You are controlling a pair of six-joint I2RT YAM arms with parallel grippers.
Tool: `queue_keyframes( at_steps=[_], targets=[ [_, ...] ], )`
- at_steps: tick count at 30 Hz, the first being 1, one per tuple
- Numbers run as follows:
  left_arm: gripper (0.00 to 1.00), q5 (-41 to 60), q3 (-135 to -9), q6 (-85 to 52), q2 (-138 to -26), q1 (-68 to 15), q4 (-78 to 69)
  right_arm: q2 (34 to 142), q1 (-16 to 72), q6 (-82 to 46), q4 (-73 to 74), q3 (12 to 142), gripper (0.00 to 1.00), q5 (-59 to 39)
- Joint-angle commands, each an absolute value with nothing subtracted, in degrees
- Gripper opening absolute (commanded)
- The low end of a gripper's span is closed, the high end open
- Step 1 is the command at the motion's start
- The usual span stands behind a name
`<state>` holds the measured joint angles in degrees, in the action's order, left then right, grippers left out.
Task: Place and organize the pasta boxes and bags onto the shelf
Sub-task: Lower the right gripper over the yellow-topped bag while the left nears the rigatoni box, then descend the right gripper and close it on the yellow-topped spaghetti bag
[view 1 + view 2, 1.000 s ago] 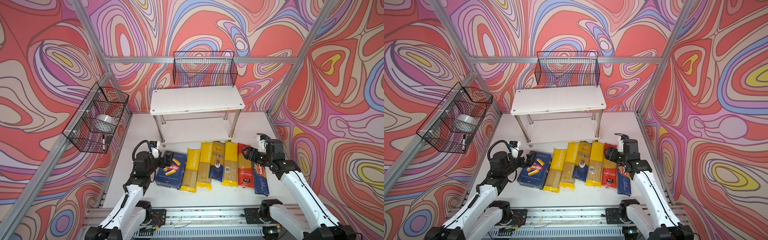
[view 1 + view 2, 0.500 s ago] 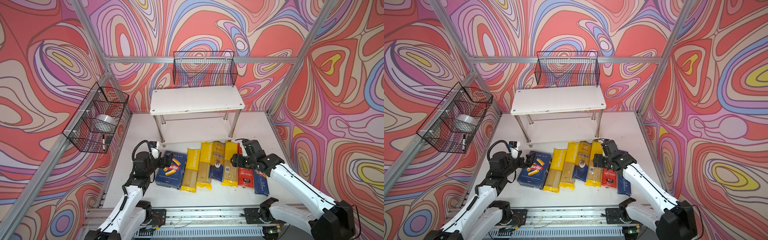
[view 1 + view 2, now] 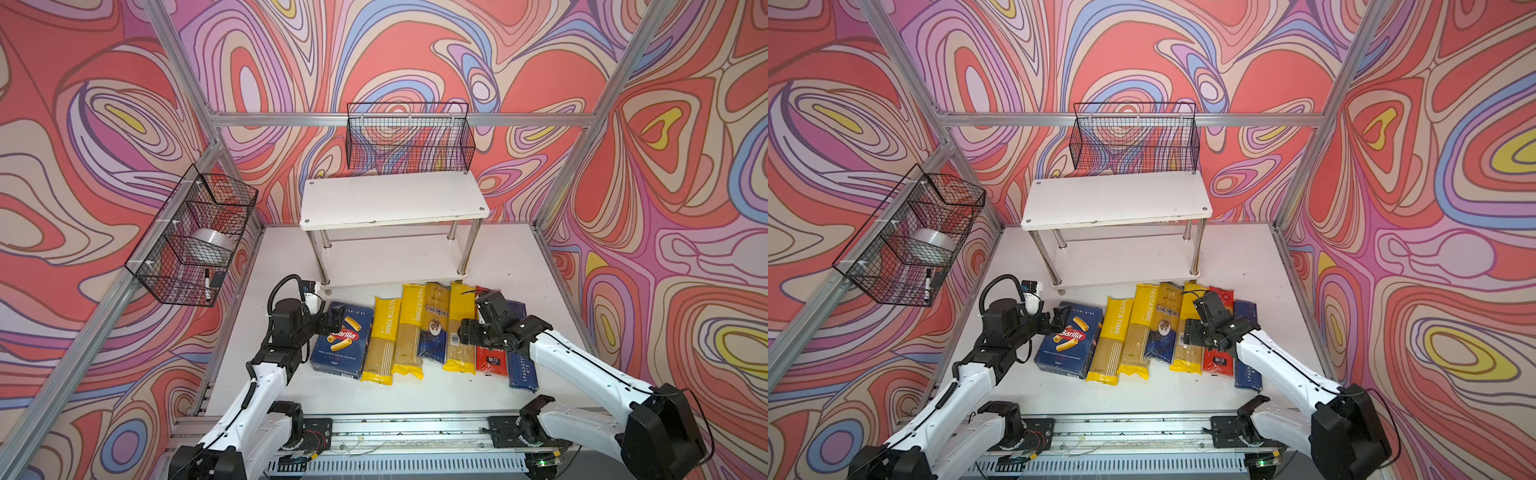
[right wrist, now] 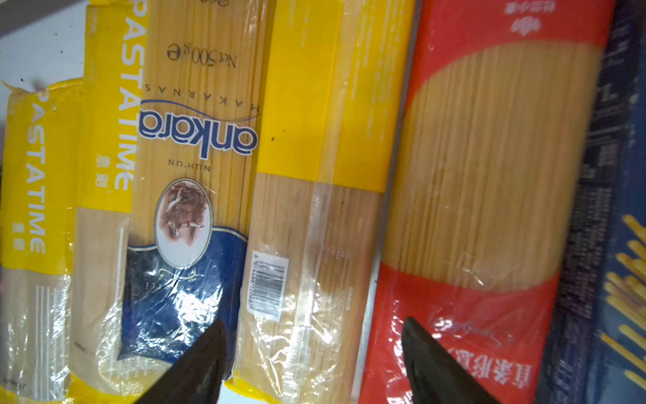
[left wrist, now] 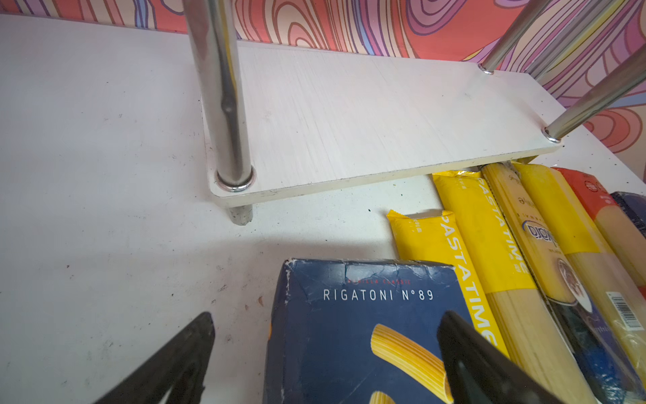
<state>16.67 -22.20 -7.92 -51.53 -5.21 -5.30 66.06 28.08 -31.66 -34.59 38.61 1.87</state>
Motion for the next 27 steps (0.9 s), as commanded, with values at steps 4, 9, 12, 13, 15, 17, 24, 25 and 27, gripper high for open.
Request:
queue_keyframes(
  at_steps=[4,9,12,13,15,17,24,25,27],
  targets=[
    [1.0,15.4,-23.02,-7.63,-50.35,-5.36,-4.2,69.94,30.67,-32.26,-33.09,38.83,0.81,2.41],
    [1.0,15.92,-23.85,-7.21,-51.59,-5.36,-3.79,70.17,30.73,-33.22,-33.7,38.59,0.81,4.88],
    [1.0,15.58,-23.55,-7.38,-51.3,-5.37,-4.0,70.96,30.85,-33.15,-31.87,38.5,0.81,4.45],
    [1.0,15.65,-23.48,-7.38,-51.32,-5.36,-4.06,71.23,30.86,-33.24,-31.24,38.42,0.81,4.24],
    [1.0,15.6,-23.69,-7.37,-51.53,-5.36,-4.02,71.93,30.98,-33.22,-30.01,38.5,0.81,3.79],
    [1.0,15.65,-23.66,-7.31,-51.53,-5.36,-3.91,72.62,30.98,-33.18,-29.58,38.78,0.81,3.87],
    [1.0,15.65,-23.63,-7.38,-51.5,-5.36,-3.95,76.53,31.05,-33.13,-28.35,39.1,0.81,5.18],
    [1.0,15.65,-23.59,-7.4,-51.45,-5.36,-4.0,77.21,31.11,-33.22,-28.28,39.28,0.81,5.19],
    [1.0,15.52,-23.64,-7.39,-51.52,-5.36,-3.96,78.22,31.26,-33.29,-27.81,39.46,0.81,4.96]
  ],
)
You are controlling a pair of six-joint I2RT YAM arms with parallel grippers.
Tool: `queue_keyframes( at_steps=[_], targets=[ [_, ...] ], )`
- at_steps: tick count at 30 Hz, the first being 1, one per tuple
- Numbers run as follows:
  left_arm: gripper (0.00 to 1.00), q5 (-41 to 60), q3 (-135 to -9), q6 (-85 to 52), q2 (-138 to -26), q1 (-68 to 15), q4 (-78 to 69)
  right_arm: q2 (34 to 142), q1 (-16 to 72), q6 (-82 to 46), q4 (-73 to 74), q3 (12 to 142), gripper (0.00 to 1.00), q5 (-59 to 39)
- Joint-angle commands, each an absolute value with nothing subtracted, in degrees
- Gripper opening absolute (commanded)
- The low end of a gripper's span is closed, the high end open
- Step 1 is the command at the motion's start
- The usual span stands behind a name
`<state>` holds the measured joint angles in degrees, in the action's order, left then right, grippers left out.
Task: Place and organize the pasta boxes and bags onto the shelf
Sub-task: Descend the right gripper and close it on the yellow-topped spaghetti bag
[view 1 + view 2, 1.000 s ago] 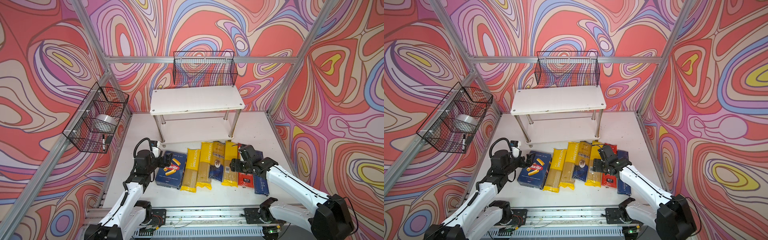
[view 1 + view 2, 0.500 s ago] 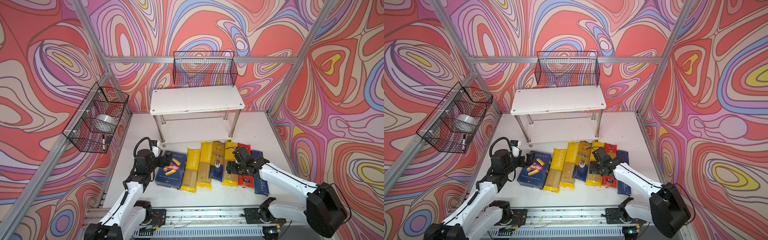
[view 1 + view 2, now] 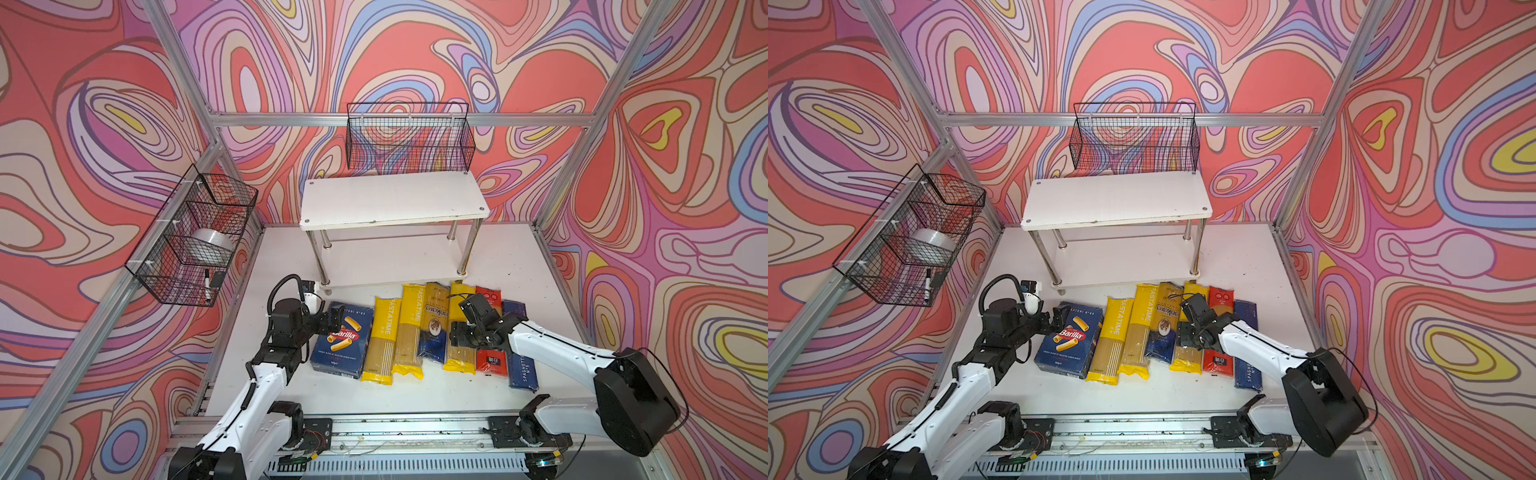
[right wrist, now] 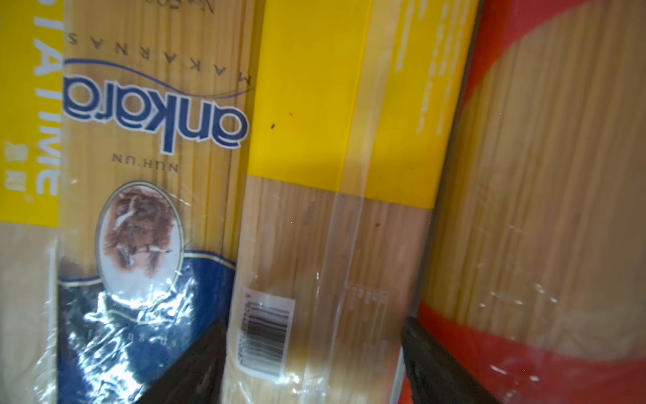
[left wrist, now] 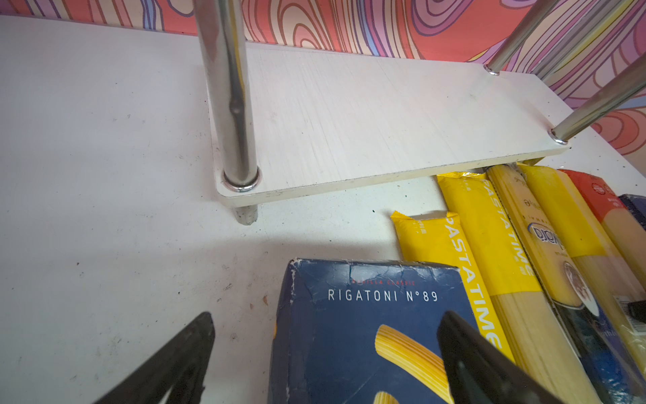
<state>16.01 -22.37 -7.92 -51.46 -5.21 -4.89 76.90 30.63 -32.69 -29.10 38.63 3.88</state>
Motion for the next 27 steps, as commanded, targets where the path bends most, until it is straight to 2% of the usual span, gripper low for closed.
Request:
queue_keyframes(
  at_steps=[1,27],
  targets=[
    [1.0,15.47,-23.68,-7.41,-51.52,-5.36,-3.92,78.46,31.2,-33.41,-27.63,39.38,0.81,4.92],
    [1.0,14.59,-23.73,-7.47,-51.58,-5.36,-3.85,85.53,35.95,-38.99,-31.43,40.55,0.81,11.98]
  ],
)
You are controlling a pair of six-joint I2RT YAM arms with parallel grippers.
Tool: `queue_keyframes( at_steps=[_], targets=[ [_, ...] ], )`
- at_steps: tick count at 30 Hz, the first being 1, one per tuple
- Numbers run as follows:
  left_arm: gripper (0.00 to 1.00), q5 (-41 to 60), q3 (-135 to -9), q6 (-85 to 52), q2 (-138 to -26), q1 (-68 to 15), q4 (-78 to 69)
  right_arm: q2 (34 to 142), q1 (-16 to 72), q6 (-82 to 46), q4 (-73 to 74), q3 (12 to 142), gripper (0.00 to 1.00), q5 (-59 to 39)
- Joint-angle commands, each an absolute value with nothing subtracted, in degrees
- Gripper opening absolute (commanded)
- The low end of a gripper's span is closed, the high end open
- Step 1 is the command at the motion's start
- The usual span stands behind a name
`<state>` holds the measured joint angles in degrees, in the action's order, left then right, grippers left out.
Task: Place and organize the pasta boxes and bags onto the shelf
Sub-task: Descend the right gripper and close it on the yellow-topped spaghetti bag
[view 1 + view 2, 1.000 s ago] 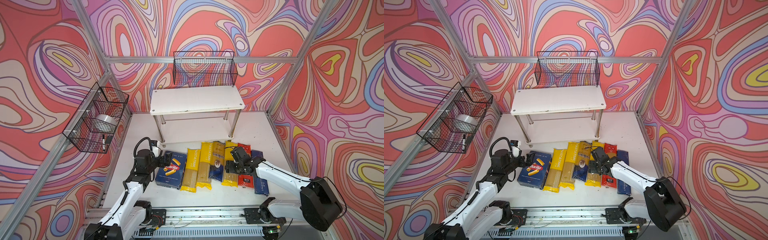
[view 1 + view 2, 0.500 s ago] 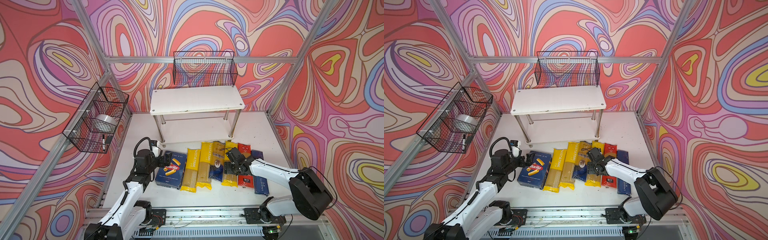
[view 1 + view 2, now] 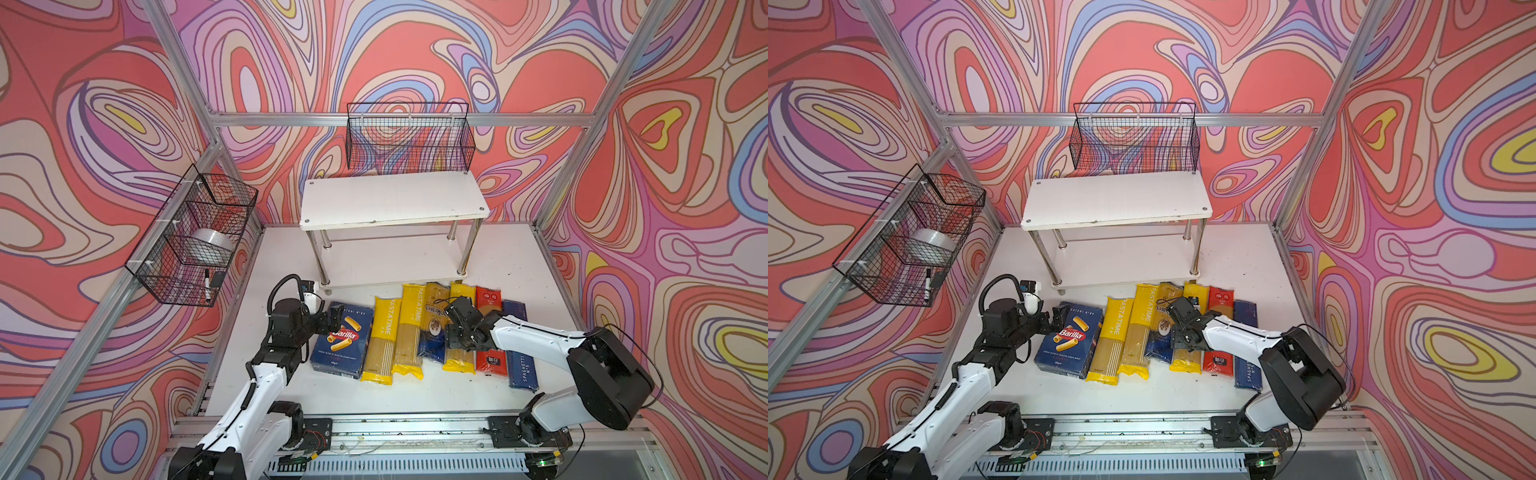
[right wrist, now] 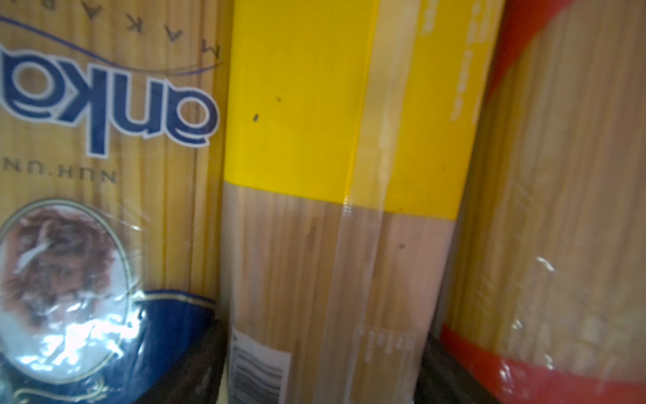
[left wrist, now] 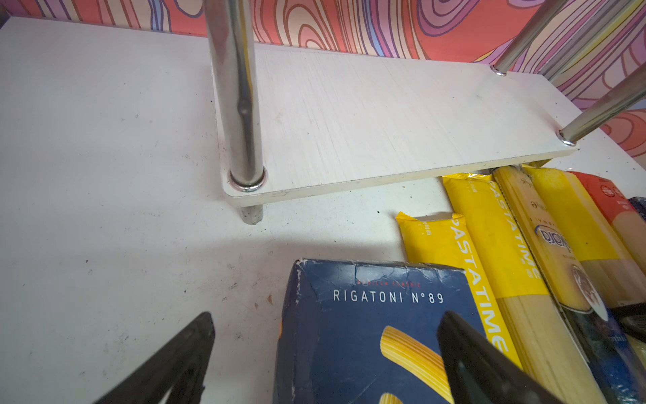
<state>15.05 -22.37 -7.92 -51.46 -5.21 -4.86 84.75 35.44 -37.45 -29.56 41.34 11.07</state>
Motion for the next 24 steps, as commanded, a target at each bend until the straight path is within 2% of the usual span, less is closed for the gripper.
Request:
queue_keyframes(
  at_steps=[1,13,24],
  targets=[
    [1.0,14.59,-23.71,-7.49,-51.59,-5.36,-3.85,85.22,35.95,-39.24,-30.91,40.03,0.81,11.81],
    [1.0,14.59,-23.68,-7.54,-51.59,-5.36,-3.78,85.43,35.96,-40.56,-27.42,36.87,0.78,10.61],
    [1.0,14.88,-23.73,-7.44,-51.59,-5.36,-3.83,83.11,35.96,-41.82,-25.66,34.56,0.64,10.18]
  ],
)
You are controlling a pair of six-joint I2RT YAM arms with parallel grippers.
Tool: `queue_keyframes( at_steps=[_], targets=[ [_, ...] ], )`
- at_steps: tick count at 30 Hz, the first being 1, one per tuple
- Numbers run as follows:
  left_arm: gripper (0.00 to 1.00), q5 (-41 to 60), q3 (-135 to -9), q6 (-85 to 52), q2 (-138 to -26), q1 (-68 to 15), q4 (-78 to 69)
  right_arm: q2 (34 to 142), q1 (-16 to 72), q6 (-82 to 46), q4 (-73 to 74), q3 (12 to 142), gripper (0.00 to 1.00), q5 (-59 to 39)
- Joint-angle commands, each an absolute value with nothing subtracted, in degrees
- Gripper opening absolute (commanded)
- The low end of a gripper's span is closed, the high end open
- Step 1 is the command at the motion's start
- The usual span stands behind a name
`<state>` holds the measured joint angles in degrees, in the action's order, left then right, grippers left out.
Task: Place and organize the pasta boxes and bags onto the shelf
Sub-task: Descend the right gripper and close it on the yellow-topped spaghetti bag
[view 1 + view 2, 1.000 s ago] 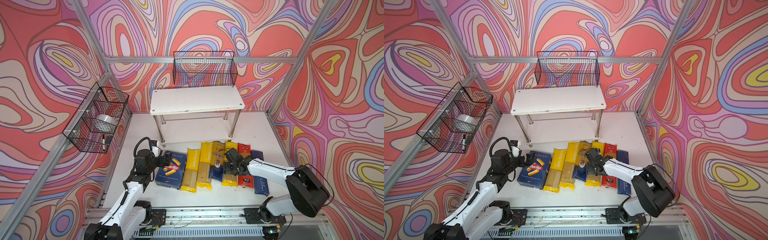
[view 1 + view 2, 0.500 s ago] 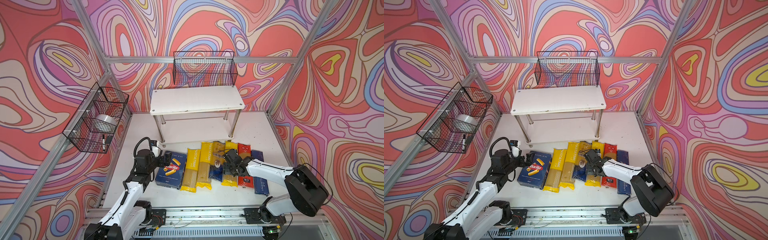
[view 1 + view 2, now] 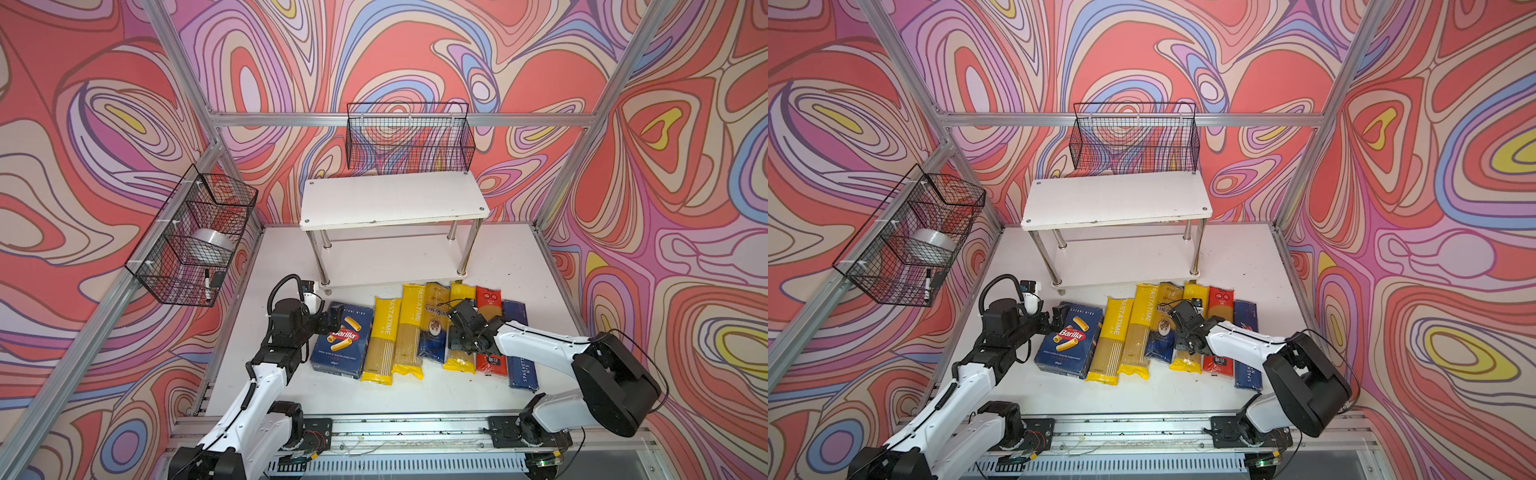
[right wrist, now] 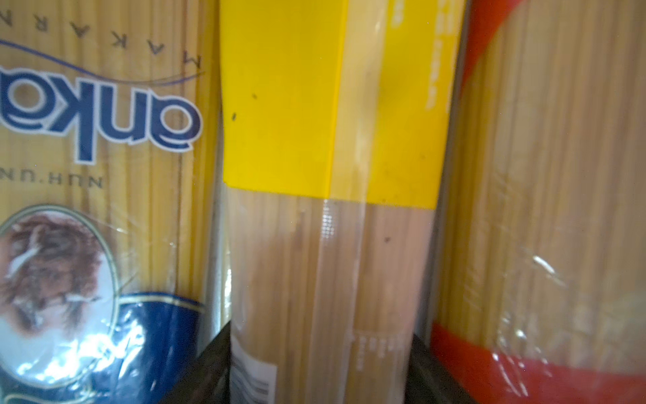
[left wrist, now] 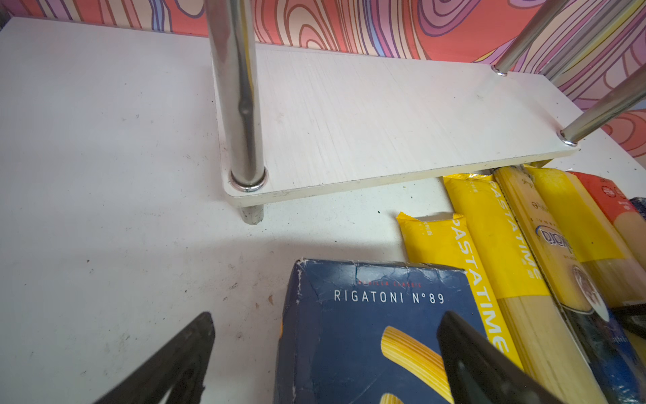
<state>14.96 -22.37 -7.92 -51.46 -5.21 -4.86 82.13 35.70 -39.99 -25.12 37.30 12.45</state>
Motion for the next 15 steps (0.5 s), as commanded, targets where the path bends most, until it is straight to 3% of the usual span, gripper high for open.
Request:
queue_keyframes(
  at_steps=[1,6,15],
  targets=[
    [1.0,14.87,-23.69,-7.42,-51.58,-5.36,-3.81,82.95,35.97,-42.01,-25.55,34.33,0.63,10.19],
    [1.0,14.55,-23.73,-7.53,-51.59,-5.36,-3.79,82.65,36.04,-42.4,-24.96,33.66,0.6,10.18],
    [1.0,14.32,-23.73,-7.57,-51.59,-5.36,-3.79,78.95,36.04,-42.27,-27.07,33.78,0.43,11.12]
  ],
)
